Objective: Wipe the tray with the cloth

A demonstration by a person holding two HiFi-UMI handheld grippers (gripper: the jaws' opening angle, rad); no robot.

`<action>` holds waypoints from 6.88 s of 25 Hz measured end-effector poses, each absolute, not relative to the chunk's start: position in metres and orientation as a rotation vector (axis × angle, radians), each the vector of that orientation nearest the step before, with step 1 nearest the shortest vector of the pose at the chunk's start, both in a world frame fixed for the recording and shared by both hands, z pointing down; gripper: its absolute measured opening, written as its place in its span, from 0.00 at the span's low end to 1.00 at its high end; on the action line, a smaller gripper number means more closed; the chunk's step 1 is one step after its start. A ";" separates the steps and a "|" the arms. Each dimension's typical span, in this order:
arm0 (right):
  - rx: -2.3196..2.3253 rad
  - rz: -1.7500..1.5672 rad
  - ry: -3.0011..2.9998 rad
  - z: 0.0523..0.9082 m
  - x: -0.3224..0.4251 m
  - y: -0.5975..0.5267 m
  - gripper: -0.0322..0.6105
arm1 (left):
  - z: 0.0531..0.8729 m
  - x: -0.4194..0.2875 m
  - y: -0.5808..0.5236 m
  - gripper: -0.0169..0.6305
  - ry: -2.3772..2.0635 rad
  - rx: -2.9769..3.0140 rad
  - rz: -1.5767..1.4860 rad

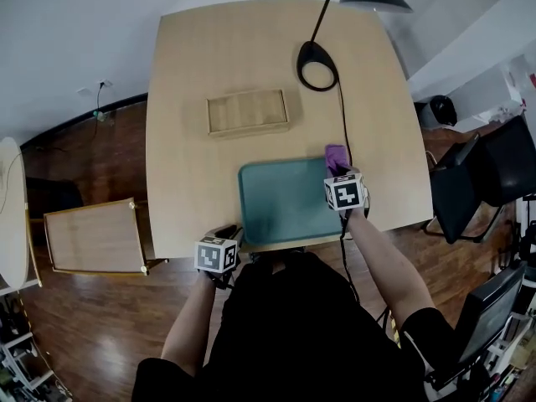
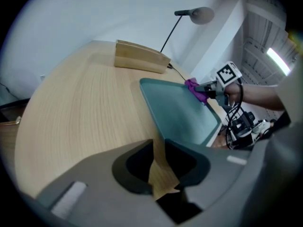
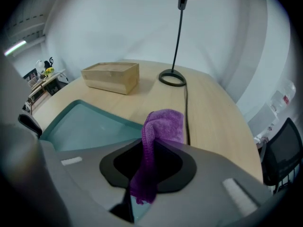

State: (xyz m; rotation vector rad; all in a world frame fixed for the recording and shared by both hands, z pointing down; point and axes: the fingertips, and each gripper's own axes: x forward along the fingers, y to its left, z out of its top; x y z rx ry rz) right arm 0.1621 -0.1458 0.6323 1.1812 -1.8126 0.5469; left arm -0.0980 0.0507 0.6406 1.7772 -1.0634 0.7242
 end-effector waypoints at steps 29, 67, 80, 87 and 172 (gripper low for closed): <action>0.878 0.669 -2.097 0.627 -0.060 -0.114 0.16 | 0.655 -0.098 0.055 0.06 -0.953 1.888 0.884; 0.998 0.607 -1.919 0.639 0.069 -0.106 0.14 | 0.643 -0.085 0.047 0.25 -1.071 1.803 0.759; 0.789 0.526 -2.008 0.628 -0.045 -0.087 0.14 | 0.643 -0.087 0.047 0.15 -1.036 1.785 0.777; 0.676 0.540 -2.076 0.626 -0.104 -0.071 0.13 | 0.644 -0.087 0.048 0.15 -1.007 1.775 0.792; 1.159 0.881 -1.870 0.651 0.190 -0.070 0.13 | 0.653 -0.092 0.044 0.11 -1.074 1.657 0.663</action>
